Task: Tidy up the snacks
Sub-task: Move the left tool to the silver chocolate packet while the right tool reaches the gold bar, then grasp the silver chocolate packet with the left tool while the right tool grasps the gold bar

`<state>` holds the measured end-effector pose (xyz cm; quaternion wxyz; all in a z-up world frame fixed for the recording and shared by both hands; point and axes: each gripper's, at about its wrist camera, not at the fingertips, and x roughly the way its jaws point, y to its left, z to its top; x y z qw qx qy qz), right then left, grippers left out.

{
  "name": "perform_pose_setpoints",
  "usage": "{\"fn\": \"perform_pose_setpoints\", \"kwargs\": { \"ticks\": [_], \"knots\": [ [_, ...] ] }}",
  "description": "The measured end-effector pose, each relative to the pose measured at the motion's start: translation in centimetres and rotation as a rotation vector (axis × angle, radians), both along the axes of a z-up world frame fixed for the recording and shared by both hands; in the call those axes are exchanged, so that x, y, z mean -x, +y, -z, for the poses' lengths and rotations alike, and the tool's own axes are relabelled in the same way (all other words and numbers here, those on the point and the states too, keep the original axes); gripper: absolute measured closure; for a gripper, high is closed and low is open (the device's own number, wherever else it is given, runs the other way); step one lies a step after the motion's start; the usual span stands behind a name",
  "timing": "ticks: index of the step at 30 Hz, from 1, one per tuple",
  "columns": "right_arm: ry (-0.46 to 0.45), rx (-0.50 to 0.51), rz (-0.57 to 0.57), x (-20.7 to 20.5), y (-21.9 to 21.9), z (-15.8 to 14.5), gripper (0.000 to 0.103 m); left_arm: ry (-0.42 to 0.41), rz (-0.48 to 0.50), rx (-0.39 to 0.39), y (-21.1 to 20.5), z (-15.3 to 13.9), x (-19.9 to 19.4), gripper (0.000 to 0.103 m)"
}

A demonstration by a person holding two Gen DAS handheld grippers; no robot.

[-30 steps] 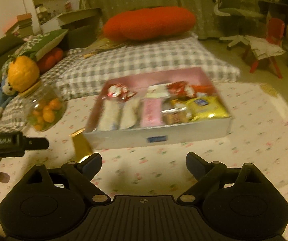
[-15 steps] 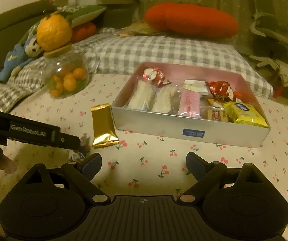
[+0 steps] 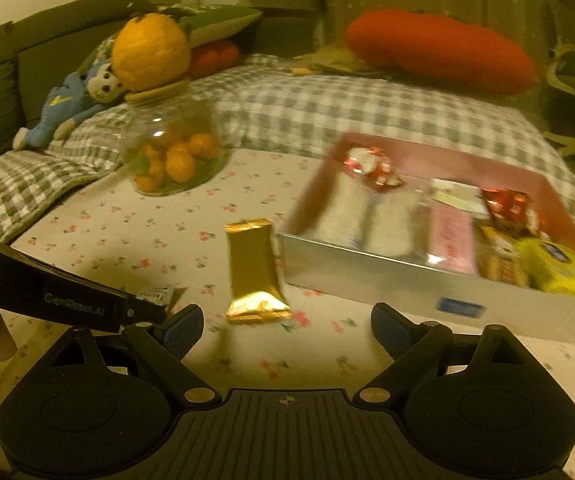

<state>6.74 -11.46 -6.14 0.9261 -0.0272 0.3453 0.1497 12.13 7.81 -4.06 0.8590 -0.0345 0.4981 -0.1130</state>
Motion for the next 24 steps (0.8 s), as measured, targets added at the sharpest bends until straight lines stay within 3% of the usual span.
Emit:
{"fn": "perform_pose_setpoints", "kwargs": {
  "ticks": [7,12,16,18,24],
  "knots": [
    [0.006,0.011,-0.037,-1.7,2.1,1.0,0.019,0.012,-0.052,-0.001,2.7,-0.1,-0.3,0.082],
    [0.034,0.024,-0.059,-2.5,2.9,1.6,0.038,0.022,-0.068,0.010,3.2,-0.2,-0.3,0.082],
    [0.039,0.067,-0.061,-3.0,3.5,2.0,0.044,0.025,-0.073,0.011,3.1,-0.2,-0.2,0.082],
    [0.032,0.087,-0.062,-3.1,3.7,2.0,0.064,0.025,-0.072,0.009,3.1,-0.2,-0.3,0.082],
    [0.038,0.115,-0.039,-1.7,3.9,1.7,0.067,0.019,-0.048,0.004,2.9,-0.1,0.4,0.081]
  ]
}}
